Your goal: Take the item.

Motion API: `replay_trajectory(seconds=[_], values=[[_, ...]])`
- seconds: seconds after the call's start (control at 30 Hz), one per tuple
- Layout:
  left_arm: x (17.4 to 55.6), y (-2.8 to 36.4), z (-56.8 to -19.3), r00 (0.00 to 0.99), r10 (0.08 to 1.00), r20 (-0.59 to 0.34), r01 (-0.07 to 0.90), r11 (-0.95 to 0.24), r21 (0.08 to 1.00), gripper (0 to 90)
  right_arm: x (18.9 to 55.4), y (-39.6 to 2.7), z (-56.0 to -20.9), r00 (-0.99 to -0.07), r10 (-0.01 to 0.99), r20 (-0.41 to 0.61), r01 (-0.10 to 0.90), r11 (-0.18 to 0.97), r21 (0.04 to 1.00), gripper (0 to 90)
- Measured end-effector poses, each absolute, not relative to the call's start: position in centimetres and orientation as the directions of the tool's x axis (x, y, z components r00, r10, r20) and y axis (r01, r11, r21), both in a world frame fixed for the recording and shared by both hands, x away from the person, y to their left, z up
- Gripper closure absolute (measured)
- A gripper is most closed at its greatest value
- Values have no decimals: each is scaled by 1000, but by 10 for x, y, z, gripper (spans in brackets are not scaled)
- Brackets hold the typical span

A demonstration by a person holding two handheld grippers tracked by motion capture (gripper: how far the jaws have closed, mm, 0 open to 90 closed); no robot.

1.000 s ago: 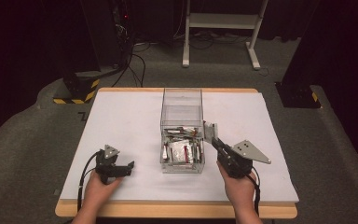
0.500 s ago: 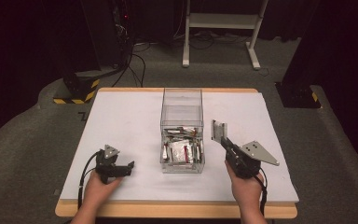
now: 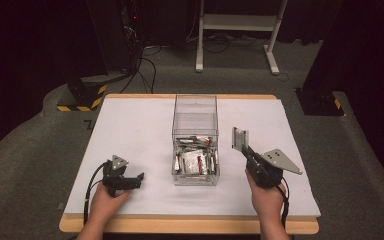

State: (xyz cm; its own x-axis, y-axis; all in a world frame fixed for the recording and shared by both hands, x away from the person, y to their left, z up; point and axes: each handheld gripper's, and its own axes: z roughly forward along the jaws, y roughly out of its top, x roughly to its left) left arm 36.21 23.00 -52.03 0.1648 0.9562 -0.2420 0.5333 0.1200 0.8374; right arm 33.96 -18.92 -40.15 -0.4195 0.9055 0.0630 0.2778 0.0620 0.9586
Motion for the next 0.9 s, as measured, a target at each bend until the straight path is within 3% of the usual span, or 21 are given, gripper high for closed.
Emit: replay_trajectory(seconds=[0.9], values=[[362, 230, -520, 169, 957, -236, 535, 112, 837, 71, 381, -208, -428, -349, 935, 57, 352, 75, 933, 879]])
